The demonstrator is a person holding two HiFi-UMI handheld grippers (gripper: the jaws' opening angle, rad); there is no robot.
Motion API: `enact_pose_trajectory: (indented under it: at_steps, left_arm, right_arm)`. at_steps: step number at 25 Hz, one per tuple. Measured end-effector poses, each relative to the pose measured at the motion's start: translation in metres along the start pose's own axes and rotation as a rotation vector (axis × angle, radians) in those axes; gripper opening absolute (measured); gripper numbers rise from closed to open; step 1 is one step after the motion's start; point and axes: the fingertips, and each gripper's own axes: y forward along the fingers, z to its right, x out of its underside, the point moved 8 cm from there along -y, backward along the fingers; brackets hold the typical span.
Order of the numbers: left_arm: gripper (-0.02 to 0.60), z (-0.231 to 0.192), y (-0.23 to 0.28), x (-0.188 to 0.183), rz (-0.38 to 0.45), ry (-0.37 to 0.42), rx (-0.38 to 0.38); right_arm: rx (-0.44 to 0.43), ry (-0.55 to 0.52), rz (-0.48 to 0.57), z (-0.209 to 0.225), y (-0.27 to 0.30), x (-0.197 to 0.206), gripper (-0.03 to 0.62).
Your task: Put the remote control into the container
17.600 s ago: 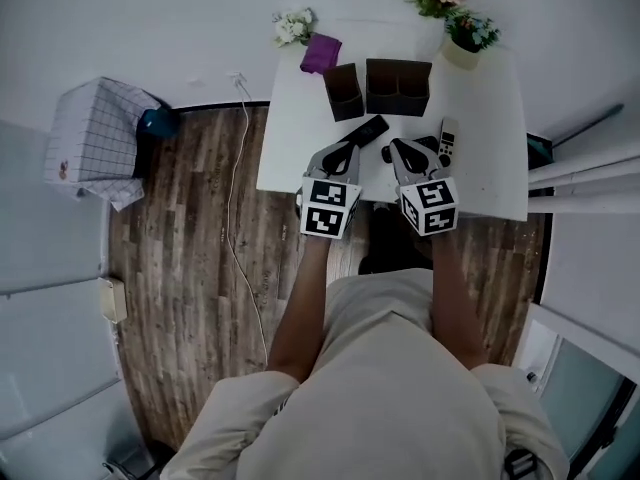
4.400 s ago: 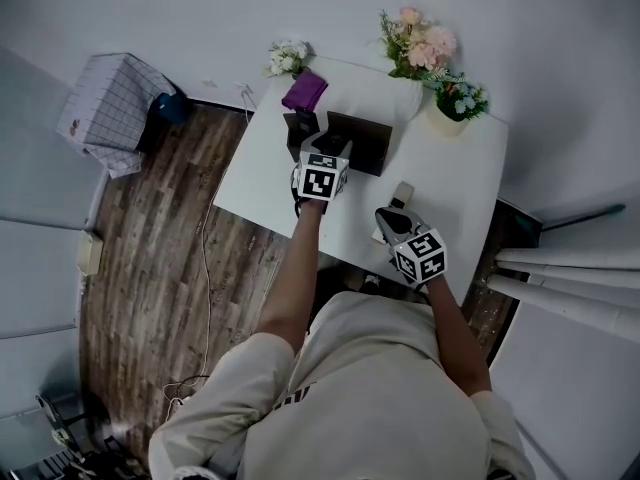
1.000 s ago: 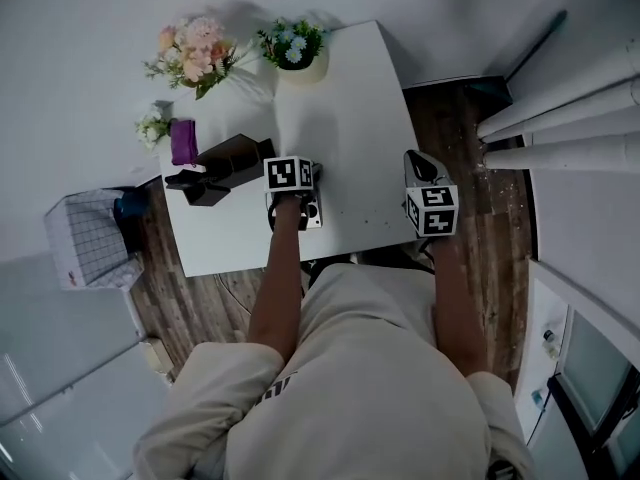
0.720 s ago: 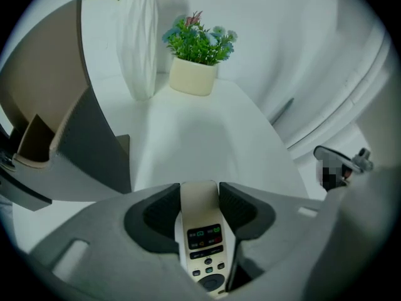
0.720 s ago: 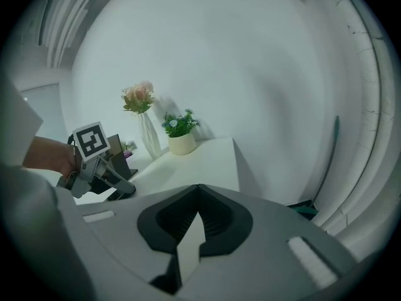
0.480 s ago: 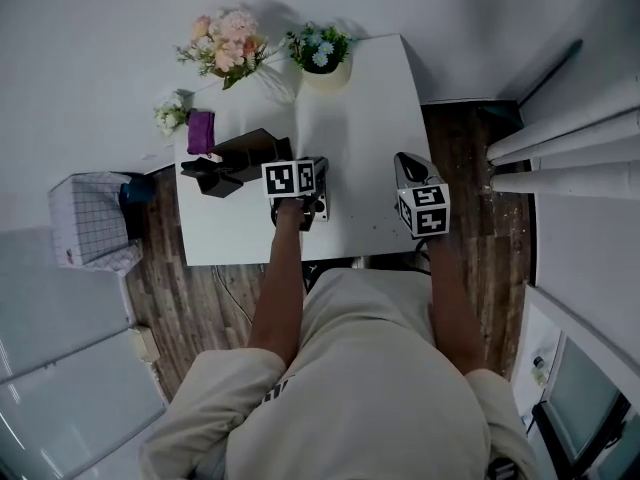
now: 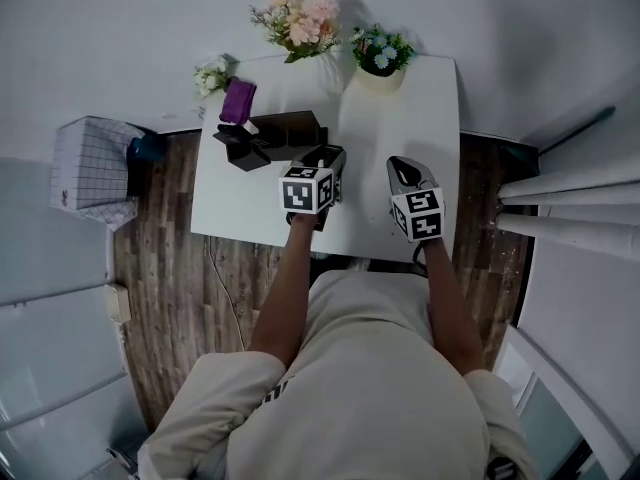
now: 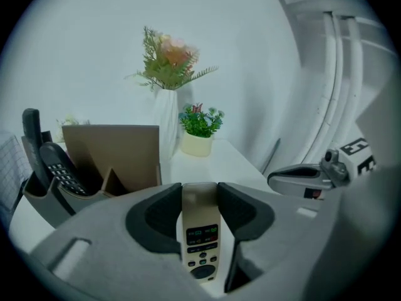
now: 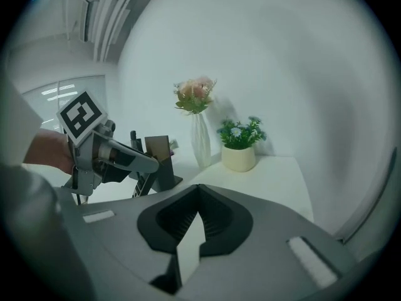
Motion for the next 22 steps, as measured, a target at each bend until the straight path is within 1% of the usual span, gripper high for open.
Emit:
enact_pose_trajectory:
  at_steps: [5, 8, 10, 12, 15, 17, 19, 22]
  left_arm:
    - [0.19, -0.012, -0.018, -0.002, 0.115, -0.011, -0.05]
    - [0.19, -0.019, -0.031, -0.007, 0.164, -0.063, -0.054]
    - [0.19, -0.022, -0.038, -0.013, 0.213, -0.067, -0.071]
    - [0.19, -0.025, -0.044, -0.017, 0.254, -0.063, -0.081]
    - [0.19, -0.034, -0.058, -0.019, 0.28, -0.096, -0.09]
    - [0.19, -0.043, -0.068, -0.021, 0.308, -0.112, -0.105]
    - [0.19, -0.052, -0.074, -0.027, 0.338, -0.112, -0.118]
    - [0.19, -0.063, -0.082, -0.042, 0.363, -0.088, -0.141]
  right_arm:
    - [-0.035, -0.027, 0.022, -0.016, 0.01, -0.01, 0.003]
    - [-0.105, -0.007, 0.06, -0.03, 0.014, -0.016, 0.003]
    - [-0.152, -0.006, 0.091, -0.038, 0.018, -0.024, 0.003]
    - [-0.174, -0.018, 0.106, -0.048, 0.022, -0.029, 0.003]
    - [-0.185, -0.063, 0.099, -0.069, 0.027, -0.034, 0.003]
    - [-0.214, -0.066, 0.097, -0.081, 0.032, -0.036, 0.003]
    - [-0.241, -0.053, 0.087, -0.091, 0.035, -0.035, 0.003]
    - [-0.26, -0.076, 0.073, -0.104, 0.031, -0.034, 0.003]
